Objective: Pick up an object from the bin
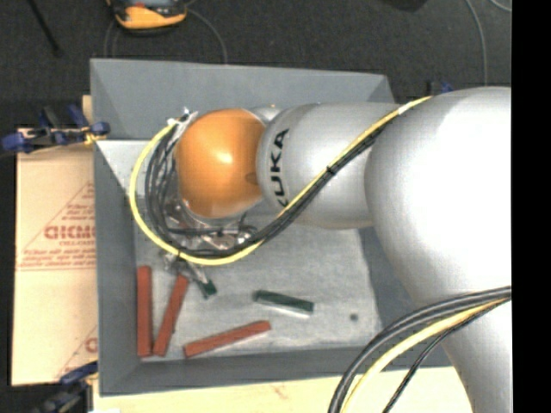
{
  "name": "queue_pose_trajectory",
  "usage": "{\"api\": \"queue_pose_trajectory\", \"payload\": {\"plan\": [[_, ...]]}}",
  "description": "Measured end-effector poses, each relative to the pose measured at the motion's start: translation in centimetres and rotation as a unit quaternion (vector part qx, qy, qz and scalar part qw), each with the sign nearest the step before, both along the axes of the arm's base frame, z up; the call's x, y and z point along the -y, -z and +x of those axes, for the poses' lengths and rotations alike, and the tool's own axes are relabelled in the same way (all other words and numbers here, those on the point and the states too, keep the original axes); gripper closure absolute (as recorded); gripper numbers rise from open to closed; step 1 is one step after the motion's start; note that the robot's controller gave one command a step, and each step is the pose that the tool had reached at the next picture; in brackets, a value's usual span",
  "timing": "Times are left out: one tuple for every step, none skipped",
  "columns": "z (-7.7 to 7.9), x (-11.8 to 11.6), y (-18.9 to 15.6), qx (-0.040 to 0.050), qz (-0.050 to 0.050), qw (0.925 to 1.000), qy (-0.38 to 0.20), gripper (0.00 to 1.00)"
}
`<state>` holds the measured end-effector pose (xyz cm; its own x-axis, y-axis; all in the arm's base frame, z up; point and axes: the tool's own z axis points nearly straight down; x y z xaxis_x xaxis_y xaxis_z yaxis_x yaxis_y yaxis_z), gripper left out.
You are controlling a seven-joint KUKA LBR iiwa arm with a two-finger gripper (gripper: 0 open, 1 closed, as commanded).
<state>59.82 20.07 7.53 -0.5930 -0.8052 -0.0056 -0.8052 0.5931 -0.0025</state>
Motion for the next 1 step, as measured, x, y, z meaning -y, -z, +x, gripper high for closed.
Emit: {"api": "queue_pose_trajectory", "payload": {"plan": [[-0.12,0.01,0.27,-0.0006,0.0,1.0,0.001,0.0]]}}
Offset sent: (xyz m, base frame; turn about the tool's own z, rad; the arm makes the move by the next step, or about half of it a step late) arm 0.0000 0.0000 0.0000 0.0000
